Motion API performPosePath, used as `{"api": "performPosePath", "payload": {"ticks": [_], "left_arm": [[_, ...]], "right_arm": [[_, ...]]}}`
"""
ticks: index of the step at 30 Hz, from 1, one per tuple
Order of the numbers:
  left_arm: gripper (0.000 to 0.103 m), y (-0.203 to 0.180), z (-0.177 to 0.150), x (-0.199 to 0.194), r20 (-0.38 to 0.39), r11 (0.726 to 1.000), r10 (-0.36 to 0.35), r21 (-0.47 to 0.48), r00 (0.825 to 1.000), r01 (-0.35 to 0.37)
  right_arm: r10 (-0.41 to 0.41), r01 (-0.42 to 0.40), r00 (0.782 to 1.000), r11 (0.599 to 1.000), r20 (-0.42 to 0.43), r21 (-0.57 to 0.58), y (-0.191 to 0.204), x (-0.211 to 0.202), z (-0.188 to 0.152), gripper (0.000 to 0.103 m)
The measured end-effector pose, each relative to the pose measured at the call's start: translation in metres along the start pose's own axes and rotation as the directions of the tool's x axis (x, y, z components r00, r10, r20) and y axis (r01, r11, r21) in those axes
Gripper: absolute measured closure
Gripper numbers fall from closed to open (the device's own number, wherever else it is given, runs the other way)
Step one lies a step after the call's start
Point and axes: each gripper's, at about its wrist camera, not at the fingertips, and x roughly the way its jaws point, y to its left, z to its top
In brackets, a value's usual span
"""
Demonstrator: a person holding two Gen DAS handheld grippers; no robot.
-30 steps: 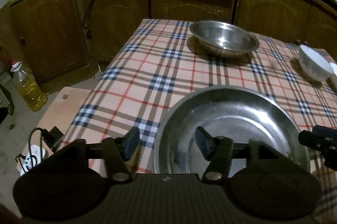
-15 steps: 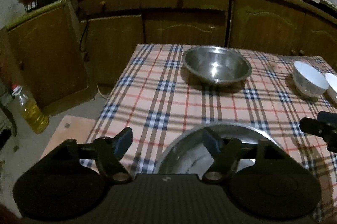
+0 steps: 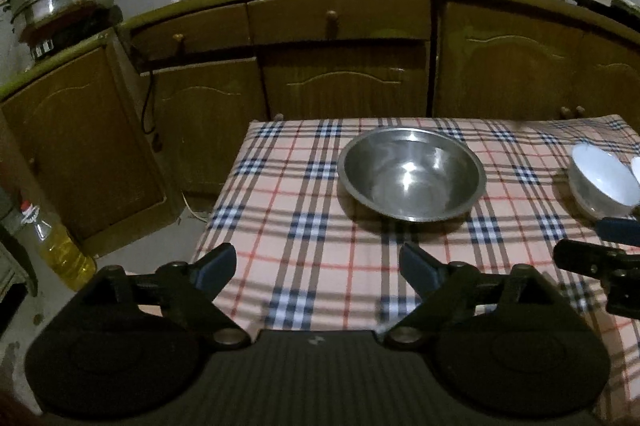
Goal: Organize plates and bowls
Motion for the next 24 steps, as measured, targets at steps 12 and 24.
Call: {"api": "performPosePath", "payload": {"ticks": [12,24], "left_arm": [[0.011,-0.004,0.043,0.058,-0.03,0.999,-0.016,-0.042,0.999,0.014],[0.018,-0.005,0.064,0.133,-0.057,0.998,-0.007,-0.059,0.998,0.003]], "right_arm": [[-0.014,0.015,1.0,0.999,-0.005,0.034,-0.014,0.055,0.042,0.024],[-0.02,0.028,0.996,0.995,-0.091,0.093,-0.025,0.131,0.055,0.024]]}}
